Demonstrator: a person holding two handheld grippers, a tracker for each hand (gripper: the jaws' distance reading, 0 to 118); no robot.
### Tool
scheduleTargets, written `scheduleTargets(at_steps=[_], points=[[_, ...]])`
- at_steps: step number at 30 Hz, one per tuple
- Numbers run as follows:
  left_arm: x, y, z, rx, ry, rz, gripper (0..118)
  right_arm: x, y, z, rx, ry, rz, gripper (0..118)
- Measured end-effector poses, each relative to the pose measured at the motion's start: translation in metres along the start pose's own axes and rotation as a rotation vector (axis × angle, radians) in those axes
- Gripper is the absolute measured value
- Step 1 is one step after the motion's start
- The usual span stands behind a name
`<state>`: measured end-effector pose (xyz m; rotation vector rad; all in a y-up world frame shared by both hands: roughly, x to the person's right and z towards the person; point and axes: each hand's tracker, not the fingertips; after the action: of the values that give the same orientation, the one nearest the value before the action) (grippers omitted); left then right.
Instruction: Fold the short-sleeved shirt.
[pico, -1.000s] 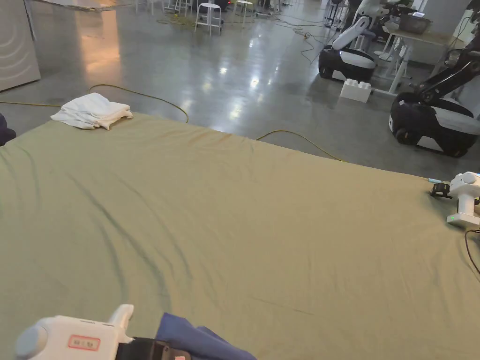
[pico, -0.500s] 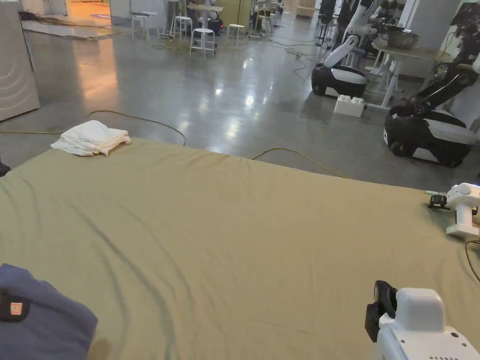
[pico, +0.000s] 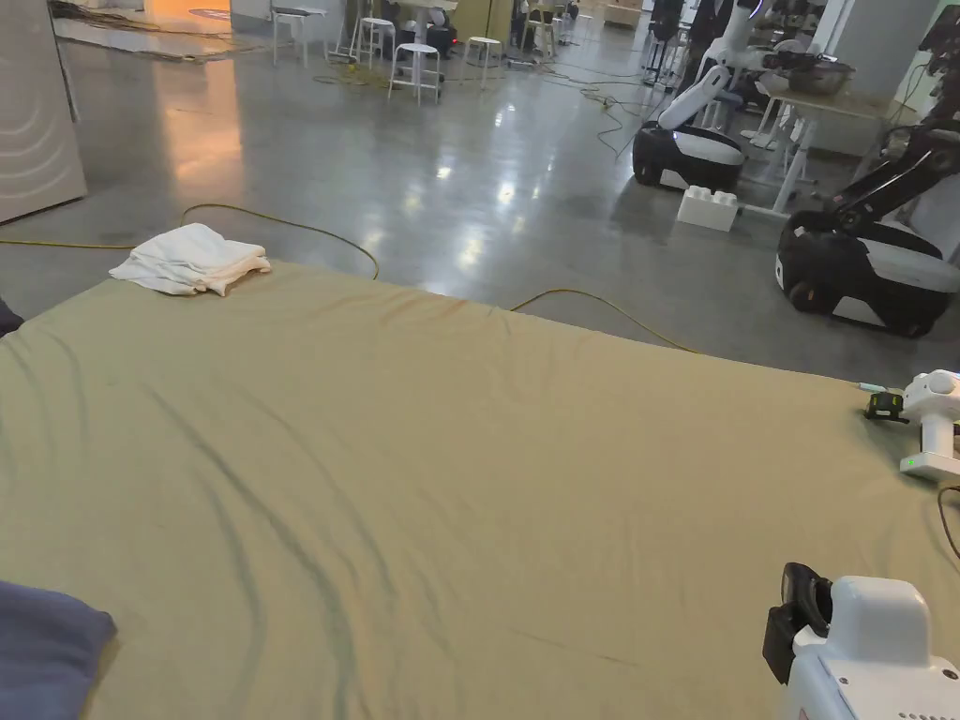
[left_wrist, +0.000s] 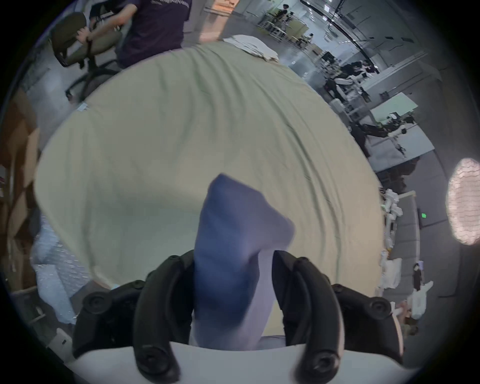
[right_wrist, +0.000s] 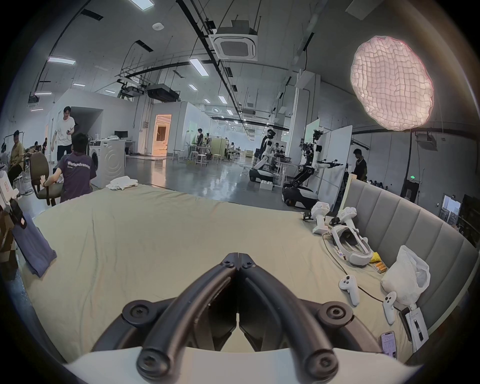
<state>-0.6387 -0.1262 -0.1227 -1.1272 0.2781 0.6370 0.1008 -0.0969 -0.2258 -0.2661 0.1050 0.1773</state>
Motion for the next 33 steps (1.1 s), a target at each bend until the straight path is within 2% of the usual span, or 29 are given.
scheduleTargets(at_steps=[5,13,16,24,29,32,33], points=[[-0.005,-0.007,0.041,0.159,0.131,-0.021,63,-0.002,-0.003,-0.004,-0.008,0.014,0.000,0],[0.047,-0.053,0.046,0.428,-0.013,-0.127,63,-0.002,-0.004,-0.006,-0.003,0.031,-0.027,0],[0.083,-0.076,0.030,0.493,-0.068,-0.177,63,-0.001,-0.004,-0.007,-0.003,0.030,-0.038,0],[0.213,-0.122,-0.012,0.690,-0.027,-0.402,62,0.004,-0.003,-0.008,0.004,0.016,-0.069,0],[0.289,-0.140,-0.029,0.829,-0.093,-0.438,62,0.011,0.003,-0.007,0.023,-0.002,-0.107,0],[0.330,-0.148,-0.037,0.887,-0.042,-0.532,61,0.015,0.006,-0.005,0.038,-0.014,-0.125,0],[0.349,-0.159,-0.041,0.901,-0.041,-0.550,58,0.016,0.007,-0.005,0.042,-0.018,-0.130,0]])
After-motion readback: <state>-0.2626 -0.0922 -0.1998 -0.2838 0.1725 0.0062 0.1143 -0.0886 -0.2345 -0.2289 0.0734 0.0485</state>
